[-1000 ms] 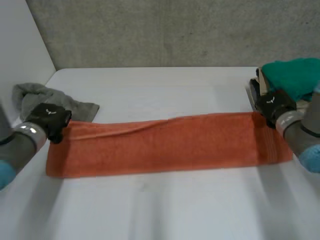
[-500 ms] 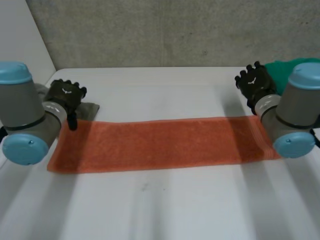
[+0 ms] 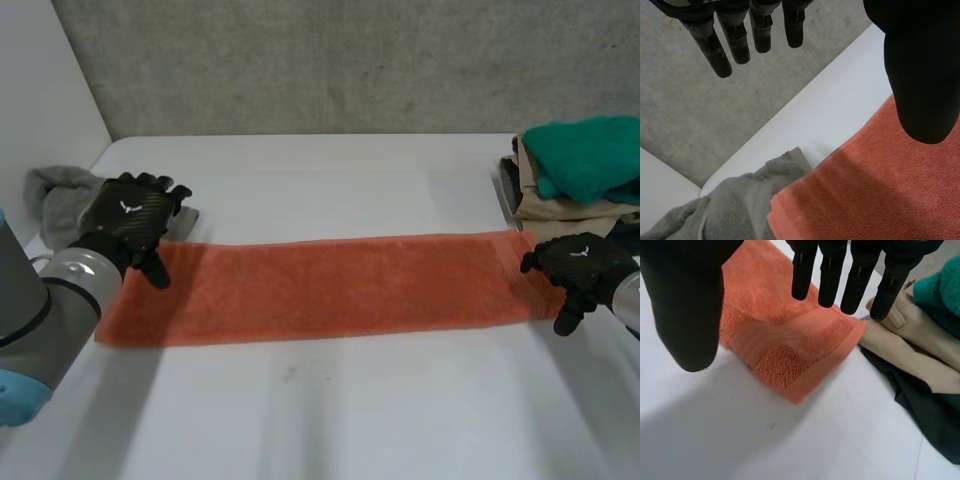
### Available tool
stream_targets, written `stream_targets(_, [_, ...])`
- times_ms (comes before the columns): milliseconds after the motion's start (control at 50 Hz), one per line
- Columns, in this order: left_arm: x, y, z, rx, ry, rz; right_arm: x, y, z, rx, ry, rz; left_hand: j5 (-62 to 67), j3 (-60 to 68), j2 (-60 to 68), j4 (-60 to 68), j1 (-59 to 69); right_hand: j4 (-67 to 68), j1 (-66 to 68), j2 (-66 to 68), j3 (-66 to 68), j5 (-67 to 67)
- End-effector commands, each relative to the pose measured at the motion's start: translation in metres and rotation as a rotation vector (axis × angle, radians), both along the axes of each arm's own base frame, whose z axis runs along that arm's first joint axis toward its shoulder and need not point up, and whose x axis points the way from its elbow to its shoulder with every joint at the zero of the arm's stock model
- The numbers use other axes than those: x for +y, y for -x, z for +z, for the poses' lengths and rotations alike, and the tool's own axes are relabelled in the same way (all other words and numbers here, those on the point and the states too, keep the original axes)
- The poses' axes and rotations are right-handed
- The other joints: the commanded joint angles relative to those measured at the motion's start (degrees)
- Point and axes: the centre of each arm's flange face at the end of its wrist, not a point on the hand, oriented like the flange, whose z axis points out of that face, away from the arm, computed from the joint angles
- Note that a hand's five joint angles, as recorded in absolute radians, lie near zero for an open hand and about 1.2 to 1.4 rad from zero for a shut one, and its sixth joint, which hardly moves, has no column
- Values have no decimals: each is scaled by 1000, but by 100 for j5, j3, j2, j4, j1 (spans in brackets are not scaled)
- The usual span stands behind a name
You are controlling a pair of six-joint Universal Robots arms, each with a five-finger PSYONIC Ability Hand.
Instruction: Fold the laundry.
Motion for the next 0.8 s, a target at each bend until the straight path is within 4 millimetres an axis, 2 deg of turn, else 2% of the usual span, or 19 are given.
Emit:
stream_targets(20, [-1,1,-4,14,-8,1,-11,-1,-24,-1,72,7,-256,-126,-112,-108,-79,692,739,919,738,656])
stream_targets(40, [-1,2,-4,16,-5,0,-12,-1,-26,0,72,7,-256,-126,-112,-108,-79,843,890,1069,889,807])
stream_targets(100, [0,3,-5,20,-3,-3,-14,-1,-32,3,66,11,-256,-126,-112,-108,-79,2471,2517,2697,2516,2434])
stream_targets(120, [0,3,-5,21,-4,-3,-15,-1,-33,5,67,10,-256,-126,-112,-108,-79,3392,3439,3619,3438,3356])
stream_targets(140, [0,3,-5,21,-5,-3,-18,0,-33,13,76,4,-256,-126,-112,-108,-79,5494,5541,5720,5539,5458])
stream_targets(280, [0,2,-5,21,-4,-1,-27,13,-30,22,115,-47,-273,-143,-129,-125,-96,5515,5562,5741,5561,5479])
stream_targets(300, [0,2,-5,21,-5,-1,-31,28,-30,27,114,-87,-273,-143,-129,-125,-96,5515,5562,5741,5561,5479])
stream_targets(340, [0,2,-4,21,-4,-1,-36,44,-29,37,120,-128,-273,-143,-129,-125,-96,5515,5562,5741,5561,5479])
stream_targets(360, [0,2,-4,21,-5,0,-43,63,-22,56,142,-177,-273,-143,-129,-125,-96,5515,5562,5741,5561,5479])
stream_targets(440, [2,0,-3,22,-2,3,-53,98,1,140,219,-242,-273,-143,-129,-125,-96,5515,5562,5741,5561,5479])
stream_targets(520, [4,0,-4,21,-5,5,-56,107,10,201,245,-246,-273,-143,-129,-125,-96,5515,5562,5741,5561,5479])
stream_targets(580, [4,-1,-3,21,-5,8,-57,105,16,211,254,-251,-273,-143,-129,-125,-96,5515,5562,5741,5561,5479])
stream_targets(660, [6,-1,-1,23,0,8,-55,71,33,149,309,-185,-273,-143,-129,-125,-96,5515,5562,5741,5561,5479])
stream_targets(680, [6,-2,2,25,8,8,-51,47,45,103,350,-139,-273,-143,-129,-125,-96,5515,5562,5741,5561,5479])
stream_targets(720, [6,-3,5,28,17,11,-44,21,56,57,394,-80,-277,-148,-133,-130,-101,5515,5562,5741,5561,5479])
stream_targets(740, [6,-4,9,32,28,16,-37,-6,64,19,441,-15,-277,-148,-133,-130,-101,5515,5562,5741,5561,5479])
stream_targets(800, [6,-6,14,36,46,22,-18,-55,72,-38,509,117,-277,-148,-133,-130,-101,5515,5562,5741,5561,5479])
